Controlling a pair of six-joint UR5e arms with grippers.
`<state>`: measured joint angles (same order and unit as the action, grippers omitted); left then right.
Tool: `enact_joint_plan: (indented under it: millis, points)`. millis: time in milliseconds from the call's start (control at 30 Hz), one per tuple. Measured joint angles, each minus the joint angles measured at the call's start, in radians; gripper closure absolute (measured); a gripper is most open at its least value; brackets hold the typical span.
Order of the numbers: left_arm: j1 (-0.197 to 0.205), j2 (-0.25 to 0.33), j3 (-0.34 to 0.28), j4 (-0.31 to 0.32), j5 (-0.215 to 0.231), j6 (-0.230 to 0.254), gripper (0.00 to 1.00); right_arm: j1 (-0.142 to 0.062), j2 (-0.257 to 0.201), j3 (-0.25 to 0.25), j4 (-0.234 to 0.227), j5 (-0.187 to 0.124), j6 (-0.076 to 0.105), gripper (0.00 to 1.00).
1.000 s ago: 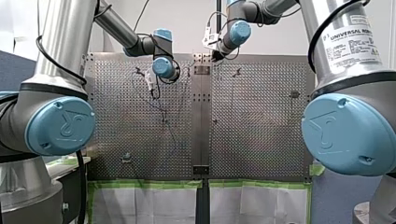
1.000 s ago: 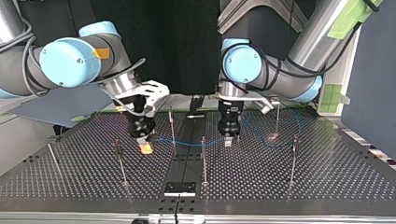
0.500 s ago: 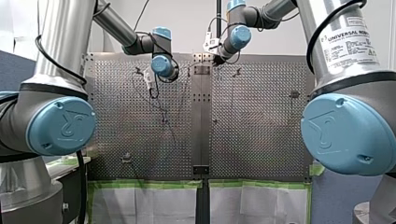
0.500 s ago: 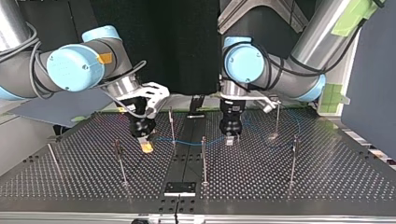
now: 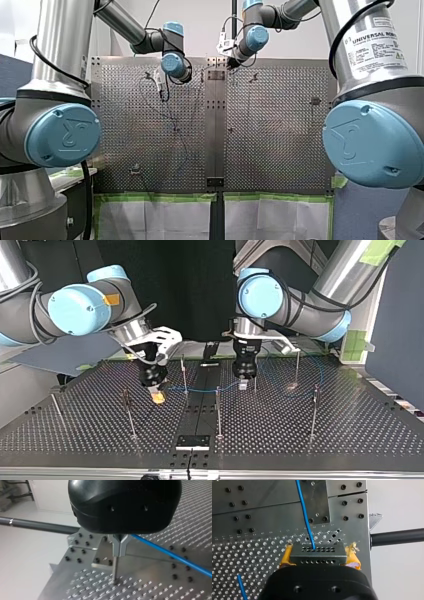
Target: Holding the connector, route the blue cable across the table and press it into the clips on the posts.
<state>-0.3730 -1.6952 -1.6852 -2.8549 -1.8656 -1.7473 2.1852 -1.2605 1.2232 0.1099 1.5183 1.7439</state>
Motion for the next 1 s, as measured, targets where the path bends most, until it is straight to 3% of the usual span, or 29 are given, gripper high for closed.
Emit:
enact_joint_plan:
  millis: [167, 367, 667, 1000]
  points:
    - [-0.02, 0.0, -0.033, 0.021, -0.003, 0.006, 1.0, -0.003, -0.001, 0.018, -0.001, 0.002, 0.003, 1.0]
    - [-0.011, -0.006, -0.037, 0.072, 0.011, -0.004, 1.0, -0.01, 0.001, 0.033, -0.006, 0.002, 0.004, 1.0]
    - [0.006, -0.072, 0.008, 0.119, 0.022, -0.012, 1.0, -0.013, 0.007, 0.034, -0.014, 0.001, 0.004, 1.0]
    - [0.041, -0.121, 0.075, 0.116, 0.035, -0.018, 1.0, -0.04, 0.016, 0.033, -0.027, -0.013, 0.004, 1.0]
